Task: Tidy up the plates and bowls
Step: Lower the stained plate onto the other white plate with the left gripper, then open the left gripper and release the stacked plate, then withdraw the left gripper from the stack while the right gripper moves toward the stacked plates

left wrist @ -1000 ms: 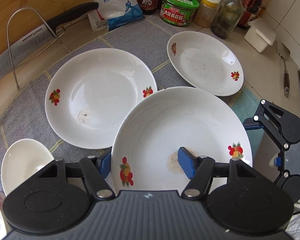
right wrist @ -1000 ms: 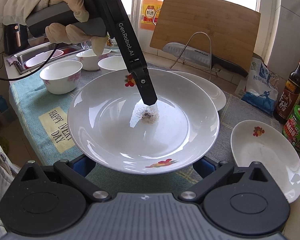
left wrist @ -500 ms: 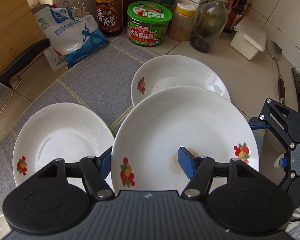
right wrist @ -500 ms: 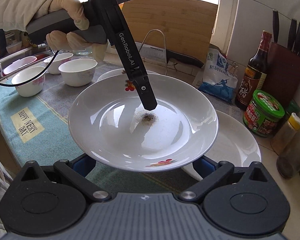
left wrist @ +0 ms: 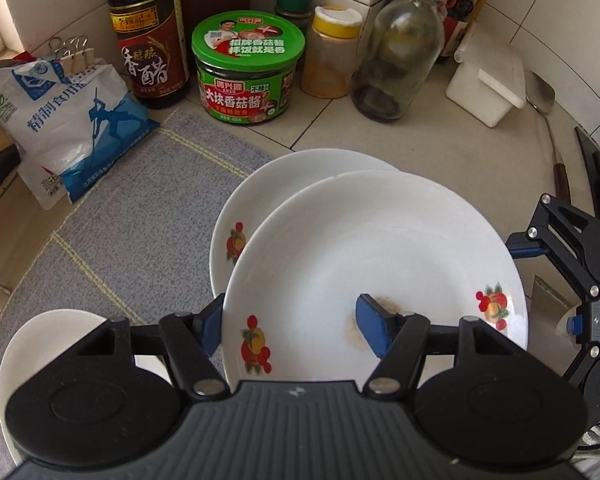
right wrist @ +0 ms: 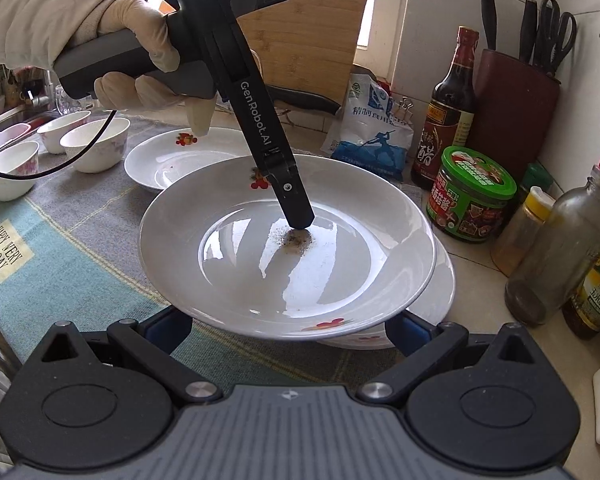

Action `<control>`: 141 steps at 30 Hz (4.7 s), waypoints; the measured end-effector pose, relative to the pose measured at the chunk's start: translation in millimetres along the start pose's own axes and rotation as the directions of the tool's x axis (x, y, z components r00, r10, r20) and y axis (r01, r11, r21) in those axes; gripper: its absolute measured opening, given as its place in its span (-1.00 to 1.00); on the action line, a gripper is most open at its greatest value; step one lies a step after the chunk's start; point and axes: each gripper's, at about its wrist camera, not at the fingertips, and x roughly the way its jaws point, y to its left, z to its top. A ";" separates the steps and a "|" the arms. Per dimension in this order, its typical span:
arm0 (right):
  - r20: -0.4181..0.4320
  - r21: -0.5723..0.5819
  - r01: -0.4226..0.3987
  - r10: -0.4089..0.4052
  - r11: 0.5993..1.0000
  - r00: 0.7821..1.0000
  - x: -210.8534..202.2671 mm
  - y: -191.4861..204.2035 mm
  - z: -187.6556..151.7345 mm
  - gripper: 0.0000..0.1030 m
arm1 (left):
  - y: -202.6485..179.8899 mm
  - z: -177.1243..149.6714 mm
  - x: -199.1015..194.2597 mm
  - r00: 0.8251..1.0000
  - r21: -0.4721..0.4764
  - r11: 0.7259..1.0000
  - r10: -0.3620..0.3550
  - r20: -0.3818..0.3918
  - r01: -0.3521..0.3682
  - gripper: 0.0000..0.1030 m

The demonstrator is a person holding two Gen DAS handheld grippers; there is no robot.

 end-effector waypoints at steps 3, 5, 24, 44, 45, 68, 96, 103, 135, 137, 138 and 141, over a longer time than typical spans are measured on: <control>-0.008 0.013 0.007 -0.007 1.000 1.000 1.4 -5.9 -2.1 1.00 | 0.4 6.3 7.4 1.000 0.007 1.000 -0.011 -0.006 0.011 0.29; -0.016 0.023 0.011 -0.011 1.000 1.000 3.3 -10.2 -3.3 1.00 | 1.6 10.1 12.9 1.000 0.009 1.000 -0.019 -0.010 0.019 0.29; -0.058 0.111 0.035 -0.029 0.993 0.998 3.9 -27.9 -1.7 1.00 | 8.0 25.0 39.6 0.998 0.016 0.999 -0.052 -0.035 0.052 0.30; -0.050 0.112 0.040 -0.034 0.993 0.998 0.9 -27.5 -2.1 1.00 | -1.7 32.1 39.1 0.998 0.055 0.998 -0.010 -0.054 0.013 0.54; -0.048 0.113 0.038 -0.033 0.993 0.998 1.3 -28.0 -2.2 1.00 | -2.4 31.8 37.4 0.999 0.056 0.998 -0.006 -0.053 0.009 0.54; -0.043 0.085 0.040 -0.036 0.996 0.998 0.1 -17.4 3.3 1.00 | -0.2 21.2 16.9 0.997 0.033 0.997 0.076 0.021 -0.077 0.63; 0.049 0.061 -0.050 0.047 0.997 0.998 11.3 41.5 34.2 1.00 | -15.2 -173.6 -75.3 0.894 -0.444 0.839 0.419 0.160 -0.314 0.67; 0.015 0.035 -0.010 0.010 0.999 1.000 13.4 66.1 49.6 1.00 | 10.1 -193.5 -61.2 0.884 -0.478 0.814 0.444 0.144 -0.331 0.67; -0.082 -0.215 -0.108 0.092 0.971 0.992 85.4 59.8 117.0 1.00 | 28.5 -188.0 -20.7 0.843 -0.572 0.742 0.516 0.154 -0.350 1.00; -0.100 -0.227 -0.145 0.125 0.963 0.987 100.7 51.0 124.5 1.00 | 27.9 -189.1 -20.3 0.834 -0.583 0.732 0.529 0.159 -0.353 1.00; -0.108 -0.233 -0.157 0.135 0.960 0.985 106.6 48.0 127.8 1.00 | 27.4 -189.6 -19.9 0.830 -0.586 0.729 0.534 0.162 -0.354 1.00; -0.137 -0.247 -0.213 0.184 0.945 0.973 127.2 38.5 139.6 1.00 | 27.5 -188.8 -19.1 0.823 -0.594 0.720 0.544 0.163 -0.359 1.00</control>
